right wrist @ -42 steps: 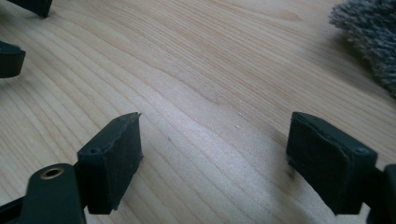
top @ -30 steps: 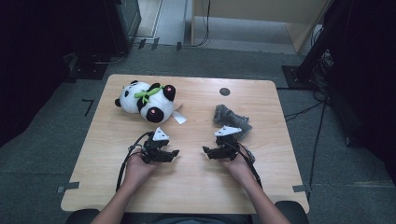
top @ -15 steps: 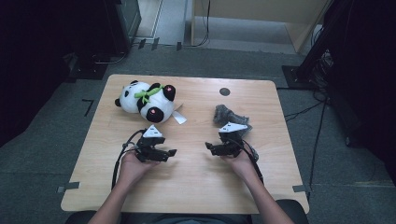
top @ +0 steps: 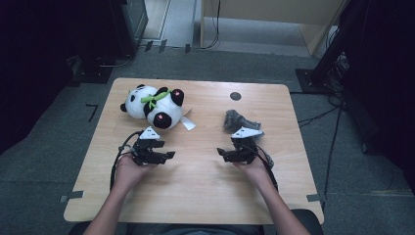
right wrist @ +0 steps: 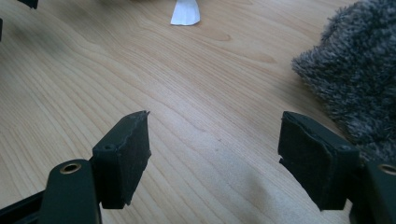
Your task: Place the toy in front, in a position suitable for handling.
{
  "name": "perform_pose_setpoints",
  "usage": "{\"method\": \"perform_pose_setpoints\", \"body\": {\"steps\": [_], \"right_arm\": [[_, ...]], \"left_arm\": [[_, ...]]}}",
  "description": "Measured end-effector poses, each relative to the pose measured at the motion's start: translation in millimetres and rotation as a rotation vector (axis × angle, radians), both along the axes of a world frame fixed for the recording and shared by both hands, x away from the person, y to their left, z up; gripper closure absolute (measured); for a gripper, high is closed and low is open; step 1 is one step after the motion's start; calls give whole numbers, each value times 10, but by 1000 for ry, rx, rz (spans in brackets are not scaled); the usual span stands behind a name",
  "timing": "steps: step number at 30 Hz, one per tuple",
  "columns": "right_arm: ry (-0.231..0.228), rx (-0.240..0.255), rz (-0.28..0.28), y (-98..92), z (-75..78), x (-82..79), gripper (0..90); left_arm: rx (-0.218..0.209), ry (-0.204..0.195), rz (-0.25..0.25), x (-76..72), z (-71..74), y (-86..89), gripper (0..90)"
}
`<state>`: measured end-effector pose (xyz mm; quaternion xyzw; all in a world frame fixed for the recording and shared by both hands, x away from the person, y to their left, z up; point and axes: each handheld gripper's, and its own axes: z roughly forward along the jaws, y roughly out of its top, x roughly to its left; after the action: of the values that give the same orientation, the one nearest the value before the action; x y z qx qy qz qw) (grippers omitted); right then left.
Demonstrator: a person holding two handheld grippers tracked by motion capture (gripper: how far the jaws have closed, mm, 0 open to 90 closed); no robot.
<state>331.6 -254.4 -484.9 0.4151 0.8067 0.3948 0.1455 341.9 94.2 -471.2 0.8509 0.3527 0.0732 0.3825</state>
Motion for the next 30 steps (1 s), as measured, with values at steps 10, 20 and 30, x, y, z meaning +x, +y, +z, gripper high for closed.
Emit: {"method": "perform_pose_setpoints", "body": {"steps": [10,20,30], "right_arm": [[10,-5,19,22,-5,-12,267],[21,-13,24,11,-12,-7,298],[15,3,23,-22,1,-1,310]], "left_arm": [[-7,-11,27,85,128,175,374],[-9,-28,58,162,270,295,388],[18,-44,71,279,408,362,415]]}}
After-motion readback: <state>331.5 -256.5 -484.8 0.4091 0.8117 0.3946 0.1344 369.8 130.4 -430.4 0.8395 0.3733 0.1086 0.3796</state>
